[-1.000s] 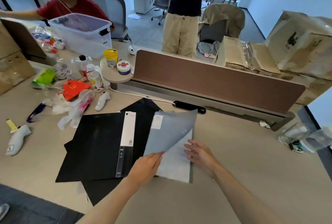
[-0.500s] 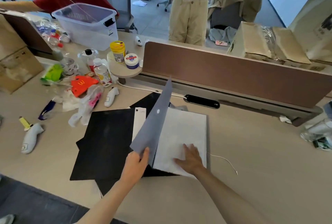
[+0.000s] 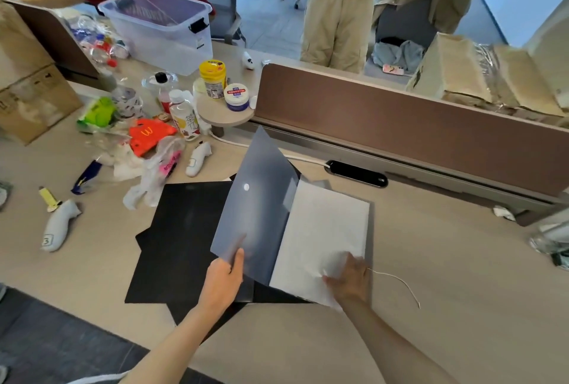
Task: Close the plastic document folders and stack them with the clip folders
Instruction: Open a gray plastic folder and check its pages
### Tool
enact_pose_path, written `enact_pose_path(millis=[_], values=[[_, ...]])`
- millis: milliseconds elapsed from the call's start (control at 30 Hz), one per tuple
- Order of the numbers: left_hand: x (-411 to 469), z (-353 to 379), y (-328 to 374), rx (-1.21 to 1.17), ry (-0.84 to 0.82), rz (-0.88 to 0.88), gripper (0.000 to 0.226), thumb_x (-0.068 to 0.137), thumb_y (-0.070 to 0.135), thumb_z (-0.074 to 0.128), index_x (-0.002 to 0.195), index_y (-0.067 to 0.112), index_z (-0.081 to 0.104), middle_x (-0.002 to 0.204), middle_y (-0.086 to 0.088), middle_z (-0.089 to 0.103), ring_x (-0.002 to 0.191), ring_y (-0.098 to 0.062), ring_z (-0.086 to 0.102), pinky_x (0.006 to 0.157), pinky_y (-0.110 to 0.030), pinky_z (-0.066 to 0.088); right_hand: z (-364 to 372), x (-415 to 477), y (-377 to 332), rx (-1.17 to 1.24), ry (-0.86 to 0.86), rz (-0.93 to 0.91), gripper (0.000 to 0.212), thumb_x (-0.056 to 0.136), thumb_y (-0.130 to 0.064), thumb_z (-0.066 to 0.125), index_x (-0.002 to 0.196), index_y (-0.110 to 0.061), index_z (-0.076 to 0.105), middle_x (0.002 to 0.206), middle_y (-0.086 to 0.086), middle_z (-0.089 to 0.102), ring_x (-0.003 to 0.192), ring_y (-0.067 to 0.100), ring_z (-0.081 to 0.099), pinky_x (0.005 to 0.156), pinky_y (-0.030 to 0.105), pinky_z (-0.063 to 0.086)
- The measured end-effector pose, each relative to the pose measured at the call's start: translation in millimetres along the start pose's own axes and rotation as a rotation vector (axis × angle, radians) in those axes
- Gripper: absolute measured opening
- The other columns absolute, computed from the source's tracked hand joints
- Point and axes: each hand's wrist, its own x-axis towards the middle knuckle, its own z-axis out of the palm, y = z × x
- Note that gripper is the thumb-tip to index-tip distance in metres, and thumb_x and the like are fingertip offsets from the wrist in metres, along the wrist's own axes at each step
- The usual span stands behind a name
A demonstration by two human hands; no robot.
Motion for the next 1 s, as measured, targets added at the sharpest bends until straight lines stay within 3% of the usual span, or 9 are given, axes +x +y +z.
enact_pose_path(millis=[100,200,267,400,500,600,700,800,1000], values=[[0.2,2.7,4.6,-0.001,-0.002,-0.002,0.039,0.099,0.034,0.039,0.137,0.042,0.040,0.088,0.006,0.070,0.074,-0.018,0.068,0.064,-0.035,0.061,-6.4,4.0,-10.8,0.000,-0.056,0.124,0.089,0.074,-0.048,0.071,0.144,-0.018,0.023,0.146,0.013,0.029,0.133,0.033,0.028,0.110,0.035,0.028],[0.4,1.4,4.8,-0.011,-0.003,-0.041,0.040,0.099,0.032,0.039,0.139,0.038,0.040,0.092,0.009,0.069,0.076,-0.016,0.067,0.066,-0.032,0.061,-11.0,4.1,-19.1,-0.046,-0.060,0.156,0.072,0.079,-0.042,0.065,0.139,-0.021,0.032,0.146,0.011,0.025,0.136,0.033,0.023,0.109,0.043,0.027],[-0.8,-0.1,5.4,-0.008,-0.008,-0.055,0.040,0.099,0.032,0.038,0.139,0.035,0.040,0.095,0.010,0.068,0.079,-0.014,0.067,0.069,-0.031,0.061,-9.1,4.7,-26.5,-0.145,-0.033,0.027,0.064,0.088,-0.049,0.050,0.143,-0.021,0.031,0.156,0.011,0.013,0.143,0.032,0.012,0.113,0.045,0.020],[-2.9,-2.3,8.0,-0.001,-0.021,-0.072,0.038,0.099,0.033,0.039,0.137,0.037,0.041,0.097,0.014,0.068,0.080,-0.019,0.068,0.067,-0.036,0.061,7.1,2.2,-47.0,-0.101,-0.230,-0.264,0.075,0.094,-0.059,0.032,0.153,-0.024,0.001,0.162,0.003,-0.010,0.149,0.022,-0.005,0.120,0.042,0.012],[-1.0,-2.6,8.5,0.024,-0.022,-0.088,0.039,0.100,0.031,0.038,0.138,0.036,0.040,0.098,0.012,0.067,0.079,-0.018,0.068,0.067,-0.037,0.061,15.8,-0.9,-52.6,-0.132,-0.205,-0.258,0.090,0.090,-0.051,0.052,0.151,-0.025,-0.009,0.161,0.007,-0.009,0.148,0.031,0.000,0.117,0.044,0.017],[-1.5,-2.9,8.2,0.030,-0.031,-0.094,0.038,0.100,0.032,0.037,0.138,0.037,0.039,0.096,0.015,0.066,0.079,-0.021,0.067,0.066,-0.038,0.061,18.2,1.7,-55.0,0.052,-0.172,-0.055,0.106,0.084,-0.038,0.067,0.151,-0.017,-0.013,0.158,0.014,0.003,0.143,0.036,0.022,0.114,0.040,0.026],[-1.1,-5.3,8.1,0.026,-0.030,-0.111,0.039,0.100,0.032,0.038,0.138,0.036,0.039,0.095,0.012,0.067,0.080,-0.025,0.068,0.066,-0.042,0.060,11.8,8.0,-54.1,0.241,-0.205,0.057,0.090,0.084,-0.031,0.069,0.150,-0.012,0.011,0.148,0.014,0.036,0.131,0.032,0.044,0.109,0.037,0.036],[0.5,-5.8,8.1,0.043,-0.011,-0.094,0.040,0.099,0.032,0.039,0.139,0.034,0.040,0.100,0.011,0.067,0.076,-0.021,0.068,0.066,-0.039,0.061,-0.9,9.3,-42.4,0.471,-0.165,0.093,0.059,0.077,-0.020,0.075,0.128,-0.013,0.047,0.124,0.008,0.057,0.108,0.026,0.056,0.093,0.028,0.044],[1.6,-4.4,4.2,0.072,0.002,-0.114,0.036,0.092,0.048,0.036,0.117,0.033,0.056,0.089,-0.007,0.072,0.061,-0.026,0.066,0.058,-0.045,0.059,-14.6,-1.4,13.4,0.602,-0.096,0.109,0.042,0.074,-0.016,0.078,0.108,-0.019,0.053,0.091,0.005,0.062,0.085,0.025,0.058,0.077,0.026,0.043]])
